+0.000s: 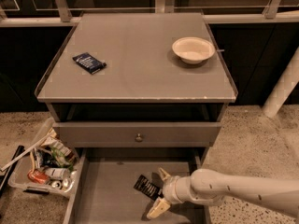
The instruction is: Pick rxbar chocolate from middle drawer and place on counter
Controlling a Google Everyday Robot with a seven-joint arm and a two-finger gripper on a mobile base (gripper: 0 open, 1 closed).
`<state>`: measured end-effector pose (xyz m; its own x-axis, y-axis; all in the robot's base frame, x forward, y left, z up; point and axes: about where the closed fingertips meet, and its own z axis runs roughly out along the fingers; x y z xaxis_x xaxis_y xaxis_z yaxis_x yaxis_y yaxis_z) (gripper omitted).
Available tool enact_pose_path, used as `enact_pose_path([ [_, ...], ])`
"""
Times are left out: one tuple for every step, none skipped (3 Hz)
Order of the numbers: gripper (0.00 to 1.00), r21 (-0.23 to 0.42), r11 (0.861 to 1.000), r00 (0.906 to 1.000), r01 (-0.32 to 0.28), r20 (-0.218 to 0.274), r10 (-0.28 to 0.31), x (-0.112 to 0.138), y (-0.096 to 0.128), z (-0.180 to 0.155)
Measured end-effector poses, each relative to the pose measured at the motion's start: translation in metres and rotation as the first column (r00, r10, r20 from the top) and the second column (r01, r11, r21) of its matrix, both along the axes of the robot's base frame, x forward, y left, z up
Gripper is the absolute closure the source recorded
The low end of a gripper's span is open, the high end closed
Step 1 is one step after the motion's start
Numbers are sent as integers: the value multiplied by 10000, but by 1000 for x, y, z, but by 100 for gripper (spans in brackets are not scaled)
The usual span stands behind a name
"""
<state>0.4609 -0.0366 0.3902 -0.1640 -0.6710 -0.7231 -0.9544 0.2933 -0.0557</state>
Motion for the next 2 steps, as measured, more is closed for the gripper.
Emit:
enact_pose_path([
  [0,-149,9984,9983,539,-197,-542,2,-2,-21],
  [0,-245,9951,9953,954,-155,-958,5,-2,-35],
])
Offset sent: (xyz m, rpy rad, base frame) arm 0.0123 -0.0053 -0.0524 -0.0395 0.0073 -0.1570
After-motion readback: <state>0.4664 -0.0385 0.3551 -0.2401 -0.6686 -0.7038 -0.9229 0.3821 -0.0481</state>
